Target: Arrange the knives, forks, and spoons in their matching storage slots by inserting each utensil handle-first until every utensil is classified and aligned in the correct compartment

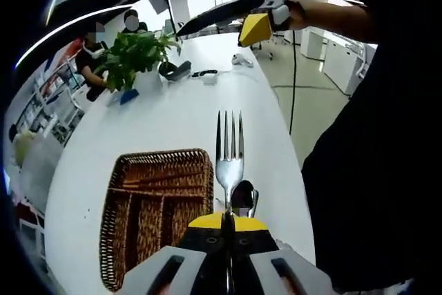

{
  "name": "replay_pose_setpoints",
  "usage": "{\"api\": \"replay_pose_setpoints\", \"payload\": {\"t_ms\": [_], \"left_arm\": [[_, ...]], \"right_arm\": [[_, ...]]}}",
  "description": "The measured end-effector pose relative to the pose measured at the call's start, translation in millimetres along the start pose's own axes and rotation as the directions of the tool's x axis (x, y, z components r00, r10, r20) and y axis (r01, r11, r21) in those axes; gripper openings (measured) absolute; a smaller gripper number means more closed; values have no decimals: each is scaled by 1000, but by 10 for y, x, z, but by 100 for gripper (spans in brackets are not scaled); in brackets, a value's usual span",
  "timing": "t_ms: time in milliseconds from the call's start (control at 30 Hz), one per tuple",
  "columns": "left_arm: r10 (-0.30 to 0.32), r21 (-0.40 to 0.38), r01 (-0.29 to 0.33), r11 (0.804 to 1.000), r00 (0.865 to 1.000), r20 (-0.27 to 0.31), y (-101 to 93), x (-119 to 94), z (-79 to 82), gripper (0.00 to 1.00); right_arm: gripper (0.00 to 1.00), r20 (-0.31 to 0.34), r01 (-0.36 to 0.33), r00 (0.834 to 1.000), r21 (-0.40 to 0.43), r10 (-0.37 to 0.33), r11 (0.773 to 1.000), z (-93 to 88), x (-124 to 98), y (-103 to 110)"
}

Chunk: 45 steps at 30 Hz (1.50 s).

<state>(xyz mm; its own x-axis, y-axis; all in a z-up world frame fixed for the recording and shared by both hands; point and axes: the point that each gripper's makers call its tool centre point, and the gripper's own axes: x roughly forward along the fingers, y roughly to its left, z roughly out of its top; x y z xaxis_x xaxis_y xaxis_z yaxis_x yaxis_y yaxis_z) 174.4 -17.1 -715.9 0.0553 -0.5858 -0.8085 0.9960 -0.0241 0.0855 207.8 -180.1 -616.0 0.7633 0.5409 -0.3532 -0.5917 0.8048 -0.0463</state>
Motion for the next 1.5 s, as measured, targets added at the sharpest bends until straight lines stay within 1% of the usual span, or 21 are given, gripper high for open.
{"api": "replay_pose_setpoints", "payload": {"t_ms": [100, 267, 467, 567, 700, 1033, 1267, 1500], "left_arm": [[-1, -2, 1, 1000, 1000, -8, 13, -69, 5, 0], [15, 17, -15, 1000, 1000, -18, 30, -164, 26, 0], [26, 17, -26, 1000, 999, -27, 36, -203, -3, 0], [26, 14, -25, 1000, 999, -33, 44, -221, -20, 0], [27, 7, -27, 1000, 999, -37, 66, -248, -37, 0], [31, 15, -30, 999, 999, -45, 117, -263, -78, 0], [39, 12, -39, 999, 997, -60, 241, -267, -139, 0], [56, 26, -54, 998, 996, -64, 398, -319, -141, 0]], "right_arm": [[99, 4, -3, 1000, -3, 3, 1000, 15, 10, 6], [99, 6, -4, 1000, -3, 4, 1000, 16, 16, -2], [99, 2, -12, 1000, 0, 12, 1000, 14, 45, 6], [99, -16, -22, 1000, 16, 22, 1000, -20, 69, 10], [99, -24, -27, 999, 23, 27, 999, -31, 85, 23], [99, -30, -25, 999, 22, 26, 999, -48, 109, 48], [99, -48, -24, 999, 25, 25, 999, -77, 129, 71], [99, -58, -14, 998, 47, 17, 999, -107, 176, 116]]}}
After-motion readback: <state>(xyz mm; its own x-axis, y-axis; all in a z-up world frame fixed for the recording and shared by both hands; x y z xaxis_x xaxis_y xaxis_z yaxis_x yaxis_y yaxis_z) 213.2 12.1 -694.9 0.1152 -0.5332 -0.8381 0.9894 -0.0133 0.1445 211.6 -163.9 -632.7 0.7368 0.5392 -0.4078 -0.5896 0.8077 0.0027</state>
